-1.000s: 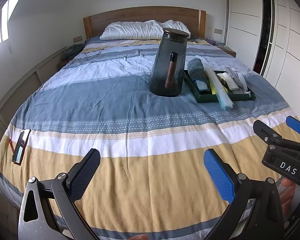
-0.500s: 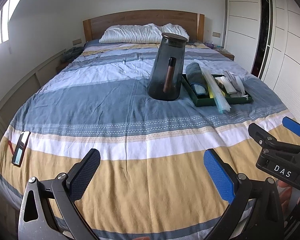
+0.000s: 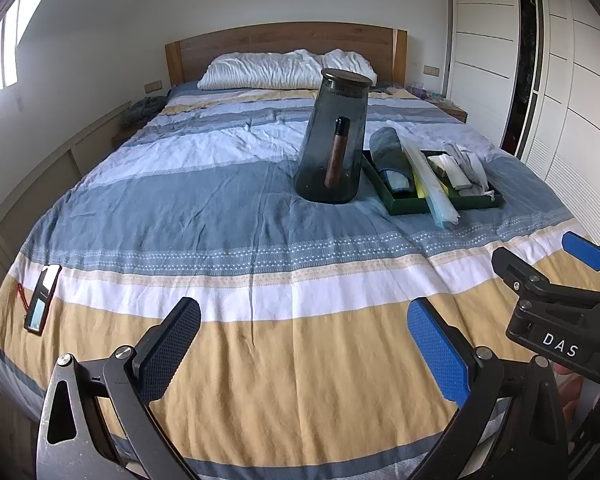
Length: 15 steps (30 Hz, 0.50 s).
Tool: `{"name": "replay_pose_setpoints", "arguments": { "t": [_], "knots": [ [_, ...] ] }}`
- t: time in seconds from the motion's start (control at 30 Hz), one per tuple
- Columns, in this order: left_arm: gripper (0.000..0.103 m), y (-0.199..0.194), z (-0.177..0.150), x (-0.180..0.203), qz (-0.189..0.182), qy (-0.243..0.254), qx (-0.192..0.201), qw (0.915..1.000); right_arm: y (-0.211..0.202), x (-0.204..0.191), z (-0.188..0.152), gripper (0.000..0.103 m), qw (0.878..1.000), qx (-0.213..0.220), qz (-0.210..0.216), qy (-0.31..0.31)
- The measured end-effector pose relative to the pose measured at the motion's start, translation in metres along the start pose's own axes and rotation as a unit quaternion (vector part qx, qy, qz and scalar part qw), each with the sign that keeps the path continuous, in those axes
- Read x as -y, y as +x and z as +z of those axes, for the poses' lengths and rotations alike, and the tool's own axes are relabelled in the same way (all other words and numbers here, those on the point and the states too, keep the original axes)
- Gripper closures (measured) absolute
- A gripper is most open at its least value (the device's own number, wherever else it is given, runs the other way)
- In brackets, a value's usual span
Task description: Organize soft objects
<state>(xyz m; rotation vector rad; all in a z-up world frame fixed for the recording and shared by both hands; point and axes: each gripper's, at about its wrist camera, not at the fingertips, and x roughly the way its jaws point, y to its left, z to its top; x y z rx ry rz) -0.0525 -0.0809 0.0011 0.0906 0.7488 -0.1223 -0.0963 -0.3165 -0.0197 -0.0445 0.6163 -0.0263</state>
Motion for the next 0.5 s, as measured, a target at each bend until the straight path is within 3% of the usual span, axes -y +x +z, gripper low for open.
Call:
{"name": "replay_pose_setpoints", "arguments": {
  "t": [0.5],
  "knots": [
    [0.002, -0.0046, 0.0010, 0.0013, 0.000, 0.001, 0.007, 1.0000, -0.0045, 0.0042, 0.0010, 0.000, 1.000, 0.004, 0.000, -0.002]
  ]
}}
